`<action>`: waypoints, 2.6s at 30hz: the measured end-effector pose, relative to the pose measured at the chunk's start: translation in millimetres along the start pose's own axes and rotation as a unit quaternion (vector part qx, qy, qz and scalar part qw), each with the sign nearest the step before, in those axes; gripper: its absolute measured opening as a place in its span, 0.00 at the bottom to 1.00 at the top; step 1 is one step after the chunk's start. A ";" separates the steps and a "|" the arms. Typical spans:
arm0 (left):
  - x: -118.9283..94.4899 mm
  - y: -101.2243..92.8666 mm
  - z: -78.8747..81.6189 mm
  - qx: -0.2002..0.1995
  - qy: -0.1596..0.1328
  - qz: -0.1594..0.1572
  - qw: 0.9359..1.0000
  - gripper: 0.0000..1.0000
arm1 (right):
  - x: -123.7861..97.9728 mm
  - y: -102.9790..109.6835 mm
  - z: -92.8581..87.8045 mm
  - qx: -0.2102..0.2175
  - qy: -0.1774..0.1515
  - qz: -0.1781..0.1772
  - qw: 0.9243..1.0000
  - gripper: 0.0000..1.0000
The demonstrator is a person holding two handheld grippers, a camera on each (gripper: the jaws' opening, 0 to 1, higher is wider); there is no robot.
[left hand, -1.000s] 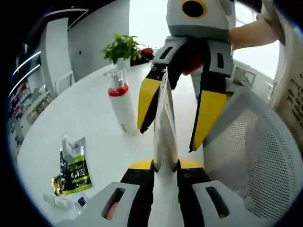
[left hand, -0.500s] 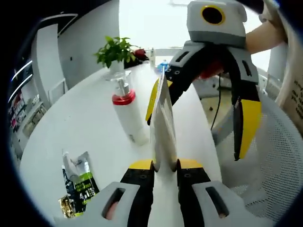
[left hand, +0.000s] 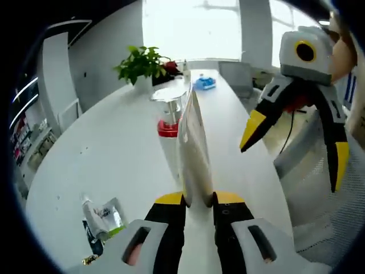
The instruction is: Arrange the skincare products in the storage area until every visible bottle or jar stands upright without overlapping.
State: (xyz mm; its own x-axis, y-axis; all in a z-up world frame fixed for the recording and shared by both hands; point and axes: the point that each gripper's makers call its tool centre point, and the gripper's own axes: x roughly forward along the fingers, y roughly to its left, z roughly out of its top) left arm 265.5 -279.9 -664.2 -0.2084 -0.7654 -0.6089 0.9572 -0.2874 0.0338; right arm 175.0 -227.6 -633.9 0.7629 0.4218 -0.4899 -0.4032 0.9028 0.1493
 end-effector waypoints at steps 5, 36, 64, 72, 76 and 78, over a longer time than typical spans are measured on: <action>6.9 9.8 5.2 0.005 0.001 -0.001 1.000 0.15 | -8.4 4.0 -10.9 0.019 0.009 -0.017 1.000 0.75; 20.5 16.1 9.2 -0.003 0.013 -0.021 1.000 0.22 | -17.0 -12.9 -10.0 0.040 -0.004 -0.071 0.997 0.73; -61.9 -5.9 -31.6 -0.234 -0.024 0.091 0.968 0.79 | -13.1 -4.1 -9.7 0.026 0.000 -0.053 0.998 0.75; -82.3 -22.6 -48.5 -0.283 -0.029 0.121 0.951 0.93 | -11.0 2.7 -10.5 0.020 0.004 -0.034 0.999 0.76; -96.2 -32.6 -55.8 -0.302 -0.034 0.141 0.942 0.97 | -11.0 3.4 -10.7 0.023 0.004 -0.030 0.999 0.78; -104.1 -36.9 -58.2 -0.314 -0.041 0.153 0.936 0.97 | -10.9 3.5 -10.2 0.026 0.003 -0.029 0.999 0.78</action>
State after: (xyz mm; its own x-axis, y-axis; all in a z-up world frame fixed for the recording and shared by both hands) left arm 263.5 -156.1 -648.2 0.1059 -0.8059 -0.5825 0.8984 0.3286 -0.2914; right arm 160.1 -229.9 -636.8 0.7807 0.3687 -0.5046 -0.3322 0.9287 0.1647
